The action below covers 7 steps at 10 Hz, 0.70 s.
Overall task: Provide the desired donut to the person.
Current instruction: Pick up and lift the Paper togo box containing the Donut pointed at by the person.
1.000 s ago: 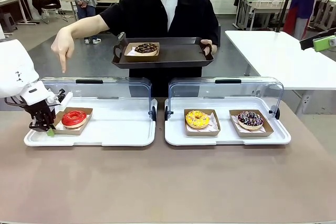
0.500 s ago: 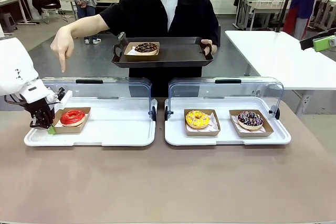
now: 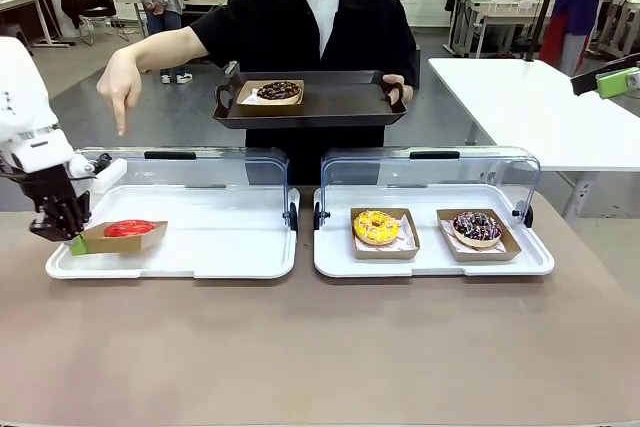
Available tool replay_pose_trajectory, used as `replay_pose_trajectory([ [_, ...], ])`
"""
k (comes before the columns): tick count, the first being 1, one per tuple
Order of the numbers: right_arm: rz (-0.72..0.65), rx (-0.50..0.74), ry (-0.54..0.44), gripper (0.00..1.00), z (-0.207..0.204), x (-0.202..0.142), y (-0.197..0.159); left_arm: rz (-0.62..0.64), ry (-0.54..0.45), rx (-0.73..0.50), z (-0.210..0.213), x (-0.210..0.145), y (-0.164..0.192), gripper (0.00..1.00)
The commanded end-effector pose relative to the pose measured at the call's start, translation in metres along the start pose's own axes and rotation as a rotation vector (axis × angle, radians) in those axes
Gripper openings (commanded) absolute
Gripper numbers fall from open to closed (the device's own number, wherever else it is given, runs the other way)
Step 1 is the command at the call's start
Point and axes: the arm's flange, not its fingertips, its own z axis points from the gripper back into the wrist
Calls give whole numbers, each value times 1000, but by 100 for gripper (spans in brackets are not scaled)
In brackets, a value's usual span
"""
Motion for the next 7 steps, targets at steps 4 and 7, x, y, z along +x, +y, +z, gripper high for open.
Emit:
replay_pose_trajectory([
  [4,12,8,-14,100,0,2,0,-39,63,41,65,29,-94,0],
  [7,12,8,-14,100,0,2,0,3,5,111,122,53,-108,0],
])
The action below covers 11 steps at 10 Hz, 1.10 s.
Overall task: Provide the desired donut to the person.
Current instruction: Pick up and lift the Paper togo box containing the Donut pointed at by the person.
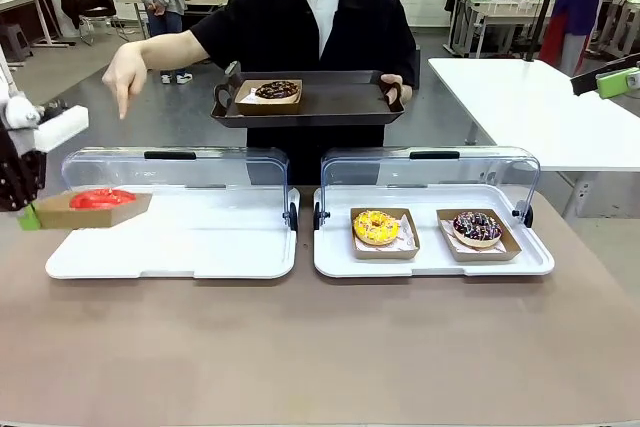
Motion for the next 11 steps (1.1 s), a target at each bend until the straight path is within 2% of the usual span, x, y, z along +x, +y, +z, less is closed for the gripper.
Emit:
replay_pose_trajectory([
  [1,12,8,-14,100,0,2,0,44,-33,60,32,15,5,0],
  [4,12,8,-14,100,0,2,0,124,-26,114,63,29,29,0],
  [6,12,8,-14,100,0,2,0,166,-30,126,75,24,50,0],
  [8,12,8,-14,100,0,2,0,169,-26,127,77,16,59,0],
  [9,12,8,-14,100,0,2,0,121,-40,105,75,8,59,0],
  [11,12,8,-14,100,0,2,0,156,-30,120,73,18,54,0],
])
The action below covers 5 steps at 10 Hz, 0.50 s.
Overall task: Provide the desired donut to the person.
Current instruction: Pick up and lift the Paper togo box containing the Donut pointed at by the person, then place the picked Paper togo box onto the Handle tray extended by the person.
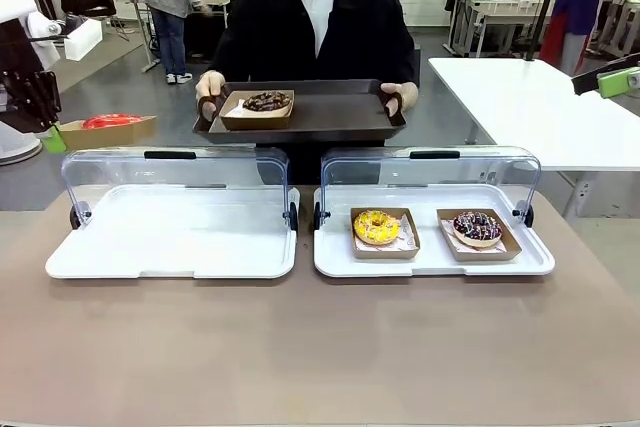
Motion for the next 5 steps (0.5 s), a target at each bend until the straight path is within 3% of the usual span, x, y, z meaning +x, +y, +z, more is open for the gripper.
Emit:
replay_pose_trajectory([
  [1,12,8,-13,100,-1,2,0,3,1,6,2,3,-4,0],
  [5,12,8,-13,100,-1,2,0,3,1,6,2,3,-4,0],
])
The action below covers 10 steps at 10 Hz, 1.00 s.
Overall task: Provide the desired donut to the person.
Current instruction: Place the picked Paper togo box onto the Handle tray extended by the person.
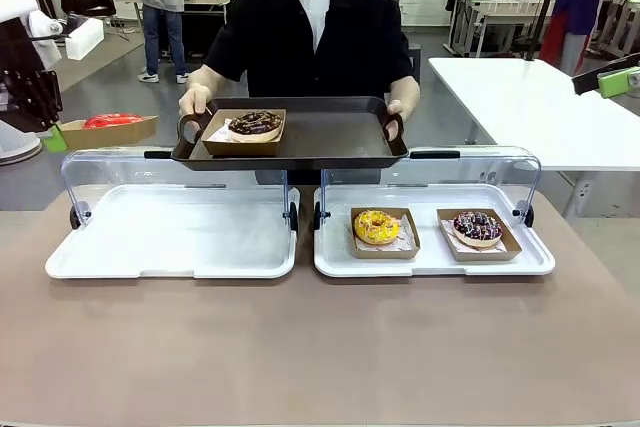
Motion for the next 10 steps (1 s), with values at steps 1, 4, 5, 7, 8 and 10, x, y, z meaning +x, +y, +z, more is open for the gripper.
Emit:
replay_pose_trajectory([
  [1,12,8,-13,100,-1,2,0,7,0,4,1,2,-3,0],
  [4,12,8,-13,100,-1,2,0,7,0,4,1,2,-3,0],
  [5,12,8,-13,100,-1,2,0,7,0,4,1,2,-3,0],
  [7,12,8,-13,100,-1,2,0,0,0,0,0,0,0,1],
  [8,12,8,-13,100,-1,2,0,-4,-5,-9,27,13,5,1],
  [10,12,8,-13,100,-1,2,0,-27,12,-13,65,42,-2,1],
])
